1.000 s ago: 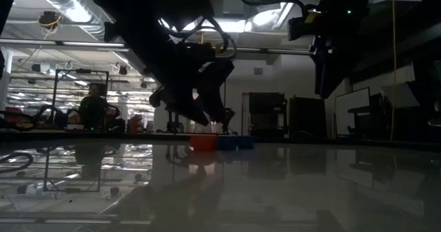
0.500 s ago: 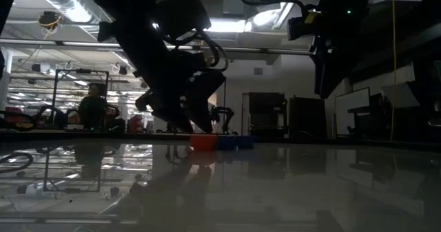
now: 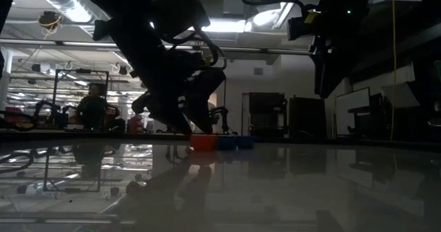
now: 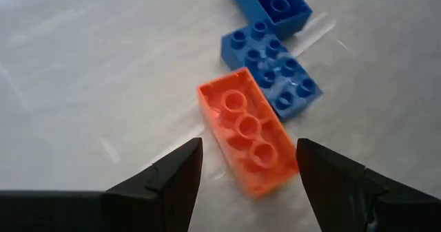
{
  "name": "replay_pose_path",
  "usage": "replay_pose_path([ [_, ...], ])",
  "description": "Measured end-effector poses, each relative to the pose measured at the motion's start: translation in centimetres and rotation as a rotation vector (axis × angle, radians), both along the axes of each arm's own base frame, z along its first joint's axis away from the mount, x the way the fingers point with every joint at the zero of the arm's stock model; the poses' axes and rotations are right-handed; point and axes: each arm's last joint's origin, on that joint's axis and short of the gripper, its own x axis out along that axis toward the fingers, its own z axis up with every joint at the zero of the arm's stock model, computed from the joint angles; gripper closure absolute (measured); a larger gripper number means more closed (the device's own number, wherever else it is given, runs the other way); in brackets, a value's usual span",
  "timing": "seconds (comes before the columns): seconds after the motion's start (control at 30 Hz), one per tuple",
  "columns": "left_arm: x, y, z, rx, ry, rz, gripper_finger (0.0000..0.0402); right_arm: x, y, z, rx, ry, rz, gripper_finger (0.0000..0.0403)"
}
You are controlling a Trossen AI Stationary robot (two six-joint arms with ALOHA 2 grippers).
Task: Sort blocks by size
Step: Put the large orange game piece into the blue bin
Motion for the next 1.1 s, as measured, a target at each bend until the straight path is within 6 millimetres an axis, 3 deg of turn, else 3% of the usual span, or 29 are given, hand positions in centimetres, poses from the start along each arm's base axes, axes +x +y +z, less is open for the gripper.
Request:
replay_pose_path([
  [0.2, 0.5, -0.6, -0.3, -0.010, -0.047, -0.012, 0.0178, 0.1, 0.0, 0.0, 0.001, -0.010, 0.000, 0.0182],
  [0.43, 0.5, -0.4, -2.2, 0.004, 0.015, -0.003, 0.0178, 0.2, 0.1, 0.0, 0.045, -0.019, 0.010, 0.0182],
  [0.67, 0.5, -0.4, -2.6, 0.058, 0.053, -0.025, 0.0185, 0.3, 0.2, 0.0, 0.054, -0.026, 0.011, 0.0182],
  [0.8, 0.5, -0.4, -2.6, 0.064, 0.060, -0.028, 0.0221, 0.5, 0.2, 0.1, 0.057, -0.048, 0.012, 0.0182],
  [1.03, 0.4, -0.6, -2.2, 0.077, 0.082, -0.084, 0.0321, 1.2, 0.3, 0.3, 0.067, -0.118, 0.014, 0.0182],
  [1.1, 0.2, -0.9, -1.7, 0.089, 0.096, -0.119, 0.0323, 1.5, 0.4, 0.4, 0.087, -0.152, 0.022, 0.0182],
])
